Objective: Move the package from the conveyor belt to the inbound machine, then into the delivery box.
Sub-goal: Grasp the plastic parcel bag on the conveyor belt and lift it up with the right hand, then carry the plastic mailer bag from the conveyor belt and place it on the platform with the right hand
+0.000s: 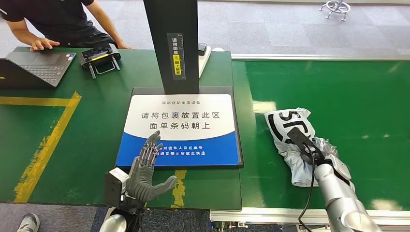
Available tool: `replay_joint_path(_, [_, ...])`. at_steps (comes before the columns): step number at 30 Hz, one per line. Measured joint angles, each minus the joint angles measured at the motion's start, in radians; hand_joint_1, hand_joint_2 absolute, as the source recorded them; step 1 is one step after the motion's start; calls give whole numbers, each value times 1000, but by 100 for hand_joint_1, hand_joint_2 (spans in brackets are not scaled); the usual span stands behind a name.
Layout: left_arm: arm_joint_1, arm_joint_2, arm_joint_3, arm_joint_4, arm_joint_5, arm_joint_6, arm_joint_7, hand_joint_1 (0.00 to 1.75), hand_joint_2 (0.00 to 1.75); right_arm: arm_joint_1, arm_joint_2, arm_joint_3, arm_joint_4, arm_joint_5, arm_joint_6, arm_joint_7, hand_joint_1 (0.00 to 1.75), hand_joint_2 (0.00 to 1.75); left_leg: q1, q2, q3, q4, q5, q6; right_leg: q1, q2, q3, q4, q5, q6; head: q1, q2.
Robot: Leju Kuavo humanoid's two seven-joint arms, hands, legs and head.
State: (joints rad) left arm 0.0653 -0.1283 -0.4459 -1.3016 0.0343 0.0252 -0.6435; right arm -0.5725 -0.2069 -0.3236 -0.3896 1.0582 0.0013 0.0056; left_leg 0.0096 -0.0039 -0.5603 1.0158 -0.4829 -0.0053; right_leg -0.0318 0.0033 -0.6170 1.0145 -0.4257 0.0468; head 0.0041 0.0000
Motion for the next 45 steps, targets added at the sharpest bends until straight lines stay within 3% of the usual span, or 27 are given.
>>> replay_joint_path(12, [2, 4, 0, 0, 0, 0, 0, 0, 175, 11, 16, 1, -16, -6, -9, -20, 175, 175, 0, 0, 0, 0, 0, 0, 0, 0, 0, 0, 0, 0, 0, 0])
replay_joint_path(20, [16, 5, 2, -13, 0, 4, 0, 0, 175, 44, 27, 18, -111, -77, -97, -134, 175, 175, 0, 0, -2, 0, 0, 0, 0, 0, -2, 0, 0, 0, 0, 0])
replay_joint_path(25, [41, 7, 5, -38, -1, 11, -2, 0, 175, 83, 42, 52, -293, -196, -123, -221, 175, 175, 0, 0, -2, 0, 0, 0, 0, 0, -2, 0, 0, 0, 0, 0])
replay_joint_path(30, [58, 11, 10, -51, -2, 20, -12, 0, 175, 133, 51, 116, -524, -323, -107, -271, 175, 175, 0, 0, -3, 0, 0, 0, 0, -1, -3, 0, 0, 0, 0, 0])
replay_joint_path(36, [61, 11, 14, -53, -3, 16, -21, 0, 175, 148, 47, 186, -703, -379, -72, -301, 175, 175, 0, 0, -3, 0, 0, 0, 0, 0, -3, 0, 0, 0, 0, 0])
replay_joint_path(41, [47, 10, 16, -51, -16, -26, -22, 0, 175, 139, 47, 301, -767, -390, 32, -361, 175, 175, 0, 0, -3, 0, 0, 0, 0, 0, -2, 1, 0, 0, 0, 0])
replay_joint_path(45, [23, 3, 16, -43, -32, -65, -20, 0, 175, 71, 70, 472, -711, -345, 24, -358, 175, 175, 0, 1, -2, 0, 1, -1, 0, 1, -3, 1, 0, -1, 0, 0])
